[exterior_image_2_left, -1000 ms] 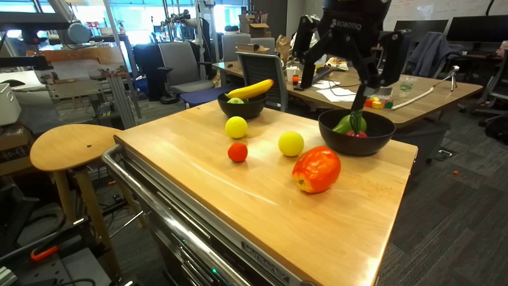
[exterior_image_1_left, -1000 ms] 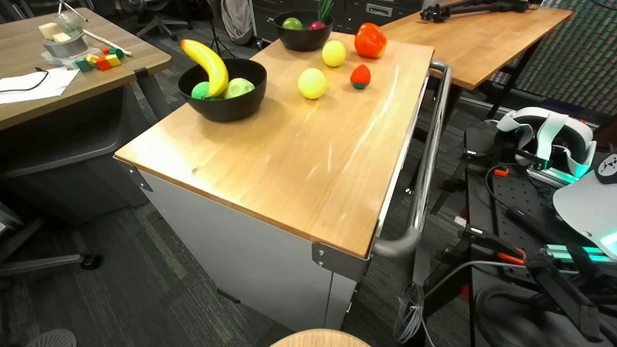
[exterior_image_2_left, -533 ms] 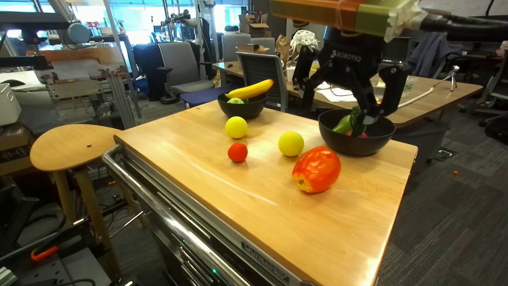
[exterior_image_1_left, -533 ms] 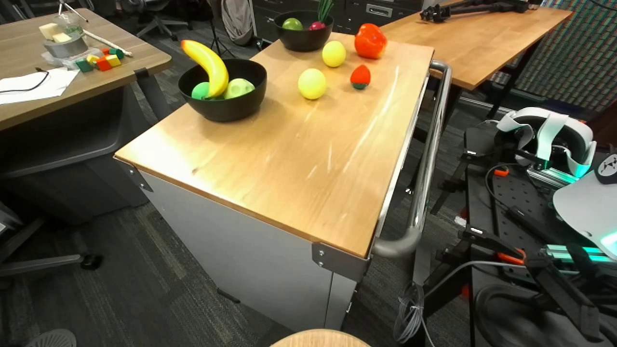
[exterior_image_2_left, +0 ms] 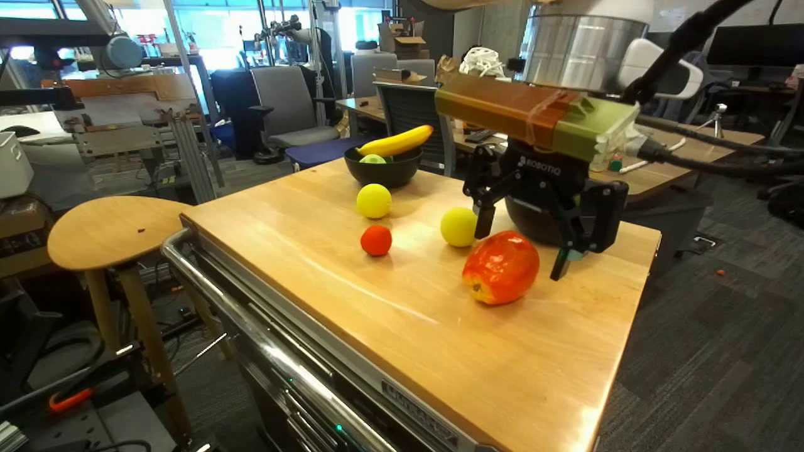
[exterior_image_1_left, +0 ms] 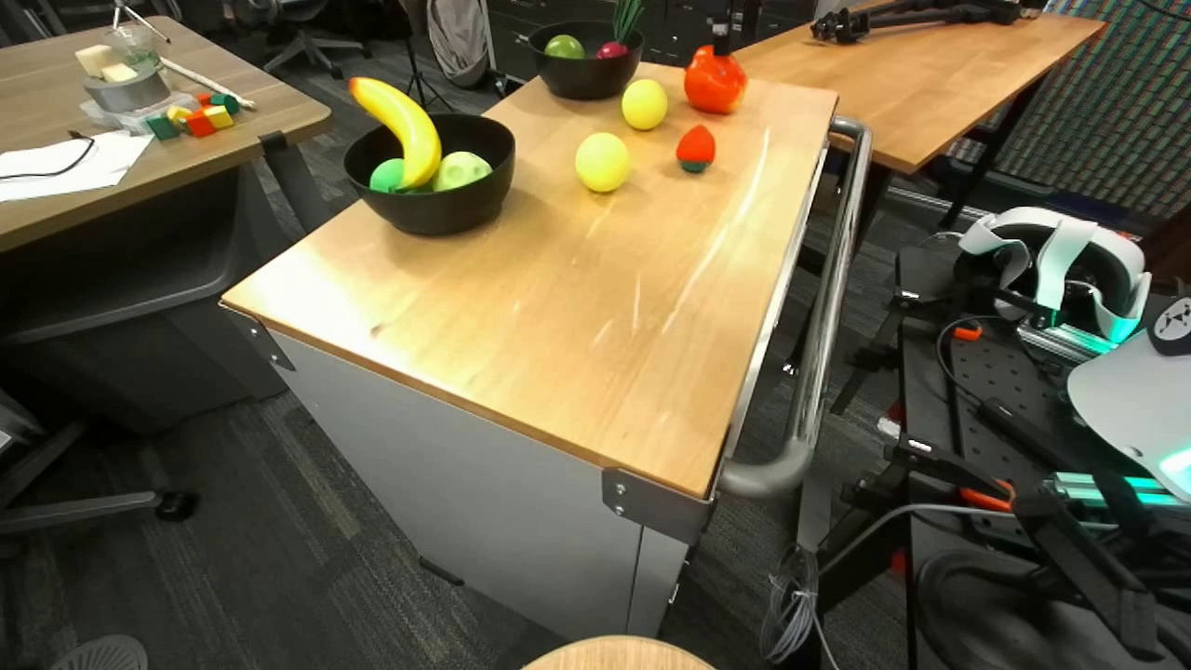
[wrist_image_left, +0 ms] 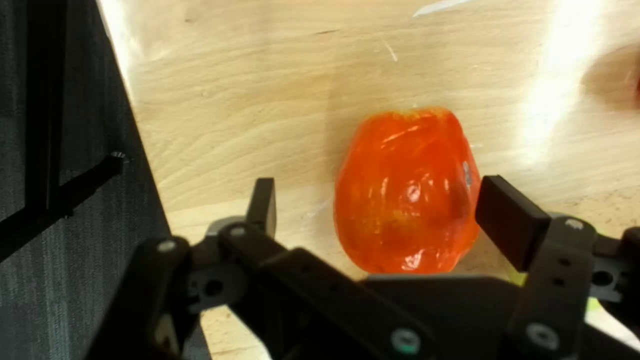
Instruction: Put the fruits inside the two black bowls
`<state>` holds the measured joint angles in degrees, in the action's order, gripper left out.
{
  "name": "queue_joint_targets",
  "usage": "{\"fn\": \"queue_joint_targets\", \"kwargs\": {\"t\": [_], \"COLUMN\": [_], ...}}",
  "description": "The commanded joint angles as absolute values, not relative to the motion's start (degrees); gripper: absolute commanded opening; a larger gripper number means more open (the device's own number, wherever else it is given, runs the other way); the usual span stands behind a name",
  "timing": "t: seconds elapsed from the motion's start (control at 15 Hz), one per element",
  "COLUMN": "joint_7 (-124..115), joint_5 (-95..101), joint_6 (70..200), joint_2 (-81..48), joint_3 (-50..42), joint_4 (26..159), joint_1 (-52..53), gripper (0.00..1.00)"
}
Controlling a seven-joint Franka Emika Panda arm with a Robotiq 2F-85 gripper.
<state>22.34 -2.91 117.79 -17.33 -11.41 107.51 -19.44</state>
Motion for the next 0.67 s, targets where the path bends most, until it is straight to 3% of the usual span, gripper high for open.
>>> {"fn": "queue_joint_targets", "kwargs": {"t": [0.0,0.33,0.4,0.6], "joint_7": [22.1,22.0,21.8,21.9], "joint_5": [-2.1,-2.2,-2.1,-2.1], "joint_6": [123.1,125.9,126.0,125.2], "joint_2": [-18.2,-19.6,-19.9,-19.6], "joint_3": [-10.8,-9.9,-9.9,-10.0], "joint_4": [109.9,111.0,110.7,109.9], "joint_1": [-18.5,-18.1,-18.1,-18.3], "gripper": [1.00,1.00,0.75,0.59]}}
